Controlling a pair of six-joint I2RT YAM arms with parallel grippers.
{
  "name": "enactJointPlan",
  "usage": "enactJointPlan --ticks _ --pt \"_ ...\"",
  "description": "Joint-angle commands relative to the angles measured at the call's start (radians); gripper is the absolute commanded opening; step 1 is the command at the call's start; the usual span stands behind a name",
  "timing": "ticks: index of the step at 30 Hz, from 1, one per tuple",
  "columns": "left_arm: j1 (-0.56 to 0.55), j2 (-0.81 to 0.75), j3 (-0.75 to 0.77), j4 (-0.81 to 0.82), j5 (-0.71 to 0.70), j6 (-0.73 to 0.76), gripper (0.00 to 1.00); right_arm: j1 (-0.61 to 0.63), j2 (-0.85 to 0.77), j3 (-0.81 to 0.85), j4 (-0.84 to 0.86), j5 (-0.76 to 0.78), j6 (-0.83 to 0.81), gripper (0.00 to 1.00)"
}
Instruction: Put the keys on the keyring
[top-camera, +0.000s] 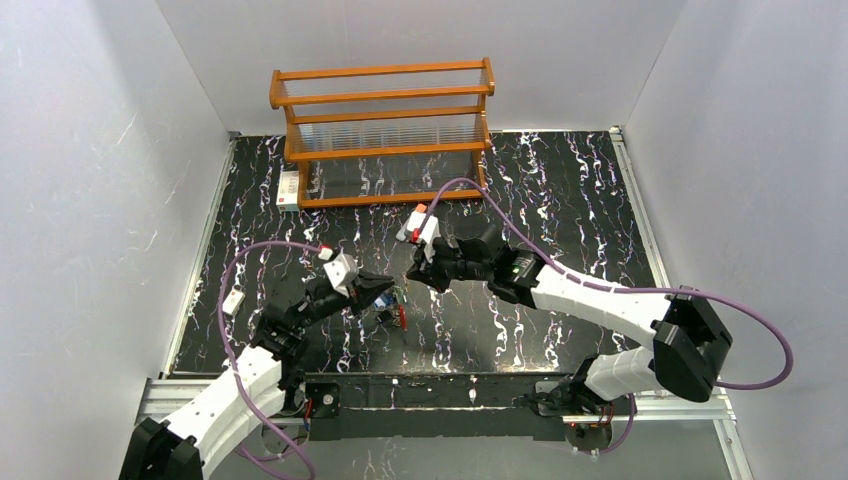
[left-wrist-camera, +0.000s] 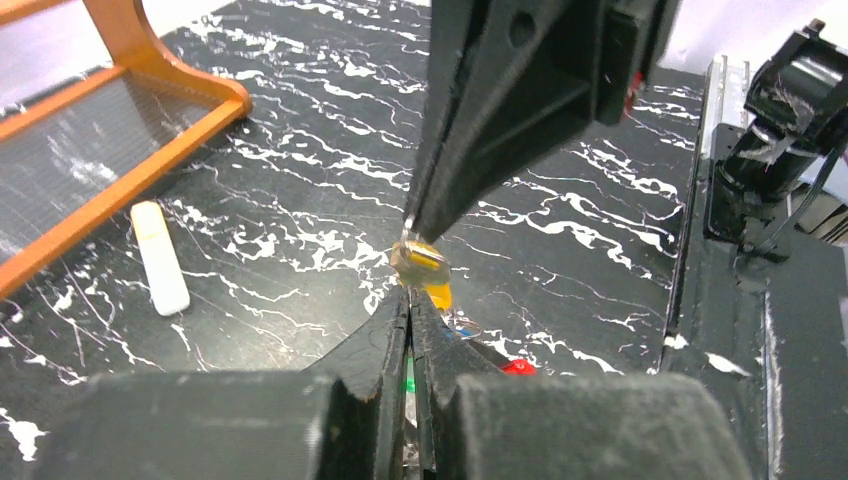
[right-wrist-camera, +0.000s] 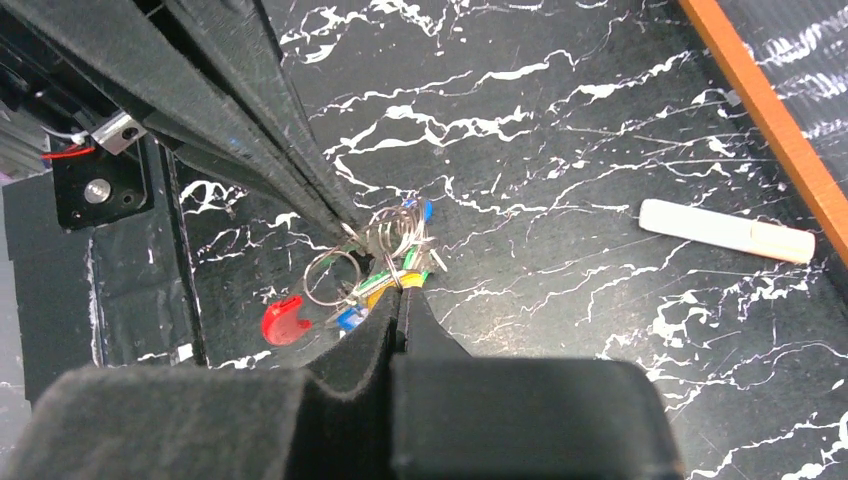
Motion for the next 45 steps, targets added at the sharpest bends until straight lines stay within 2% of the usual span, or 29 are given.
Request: enactJointPlan --ticks 1,5,12,21,27,31,36,40,45 --pt "-0.003 -0.100 -0.038 0.077 0.057 0.148 0.00 0.004 -0.053 0.003 0.050 -0.003 -0.016 0.01" --pt "-0.003 -0.185 -0.071 0.077 0.064 0.271 0.00 0.003 -0.065 0.003 0.043 -0.003 -0.021 0.01" --pt "-0.003 -0.232 -0.083 0.078 0.112 0.388 0.00 0.003 -0.081 0.003 0.034 -0.008 -0.027 0.01" --pt "-0.003 -0.249 -0.094 0.077 0.118 0.435 0.00 0.003 -0.089 -0.001 0.021 -0.017 -0.039 0.01" --pt "-0.003 -0.230 -0.090 0.078 0.069 0.348 0.00 0.003 -0.086 0.006 0.016 -0.041 -0.046 0.01" --pt "-0.003 -0.190 -0.074 0.079 -0.011 0.164 0.00 0.004 -0.067 0.019 0.012 -0.069 -0.047 0.01" --pt "-0.003 -0.085 -0.028 0.069 -0.004 0.046 0.00 0.004 -0.026 0.041 0.008 -0.117 -0.040 0.01" --pt "-0.003 -0.035 -0.010 0.062 0.003 0.033 0.00 0.003 -0.015 0.045 0.003 -0.123 -0.032 0.01" --pt "-0.003 -0.053 -0.018 0.059 -0.008 0.051 0.00 0.003 -0.010 0.039 -0.009 -0.131 -0.031 0.01"
